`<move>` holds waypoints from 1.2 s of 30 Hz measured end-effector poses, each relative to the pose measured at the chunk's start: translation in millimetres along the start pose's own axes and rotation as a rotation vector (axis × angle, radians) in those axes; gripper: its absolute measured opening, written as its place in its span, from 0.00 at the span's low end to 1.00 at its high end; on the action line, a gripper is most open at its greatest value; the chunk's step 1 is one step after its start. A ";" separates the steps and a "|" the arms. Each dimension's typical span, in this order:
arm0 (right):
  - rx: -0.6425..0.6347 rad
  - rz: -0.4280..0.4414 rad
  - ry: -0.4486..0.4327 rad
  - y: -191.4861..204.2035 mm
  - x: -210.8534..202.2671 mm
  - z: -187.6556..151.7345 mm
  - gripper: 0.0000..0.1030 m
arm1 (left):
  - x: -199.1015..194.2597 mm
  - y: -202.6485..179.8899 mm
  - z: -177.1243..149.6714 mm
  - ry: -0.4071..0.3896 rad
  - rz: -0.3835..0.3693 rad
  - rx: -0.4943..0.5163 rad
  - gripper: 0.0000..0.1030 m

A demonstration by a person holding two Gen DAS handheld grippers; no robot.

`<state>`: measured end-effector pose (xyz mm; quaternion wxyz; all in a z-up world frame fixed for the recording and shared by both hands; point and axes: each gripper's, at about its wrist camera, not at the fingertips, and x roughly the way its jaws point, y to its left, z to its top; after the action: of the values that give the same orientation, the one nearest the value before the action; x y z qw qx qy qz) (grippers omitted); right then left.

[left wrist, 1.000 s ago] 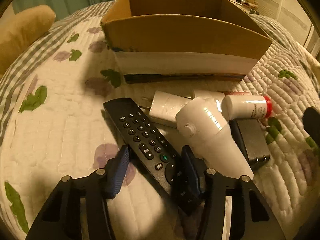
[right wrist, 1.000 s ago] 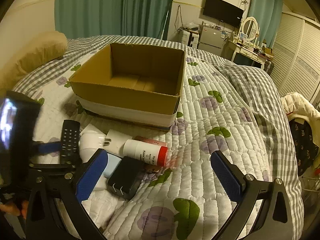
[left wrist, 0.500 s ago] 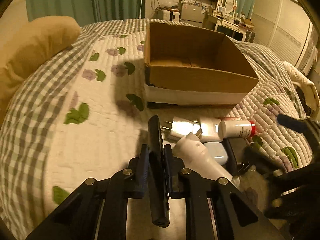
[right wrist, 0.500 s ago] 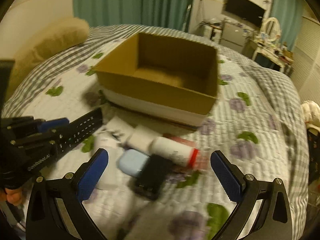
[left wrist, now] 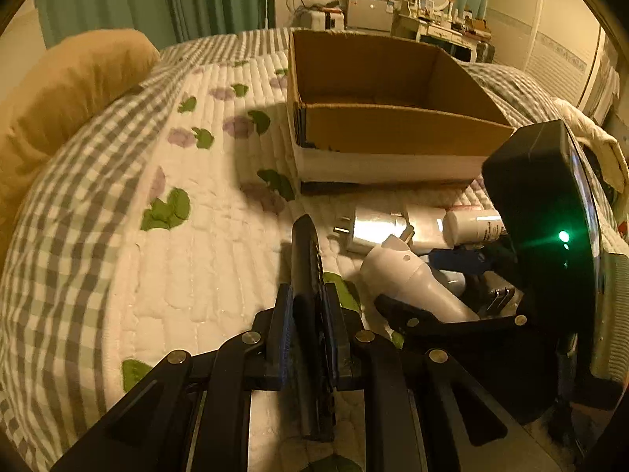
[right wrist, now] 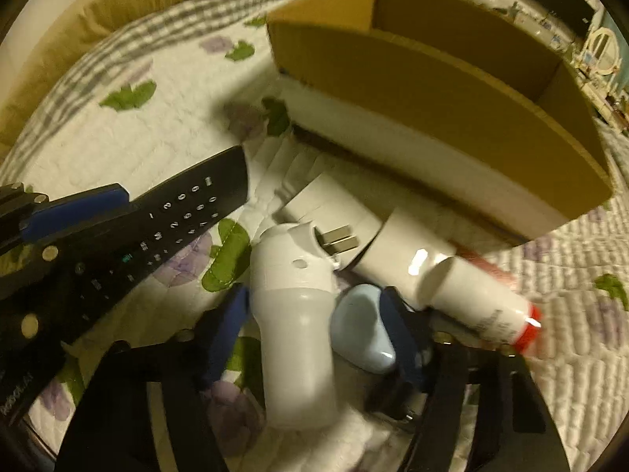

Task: Organize rigid objects
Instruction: 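Grasp the black remote with the left tool while the right grasps the white plug-in device, then lower the remote and white device into the box and open both tools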

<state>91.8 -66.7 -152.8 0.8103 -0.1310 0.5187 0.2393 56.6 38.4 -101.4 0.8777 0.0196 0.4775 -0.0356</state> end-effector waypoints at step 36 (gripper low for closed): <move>0.124 -0.192 -0.319 -138.2 -140.1 131.5 0.42 | -21.5 -56.2 205.0 -0.294 0.029 0.122 0.11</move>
<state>217.8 -159.0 25.0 0.9079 -0.0900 0.3826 0.1461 211.9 -30.7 28.0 0.9357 0.0746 0.3406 -0.0544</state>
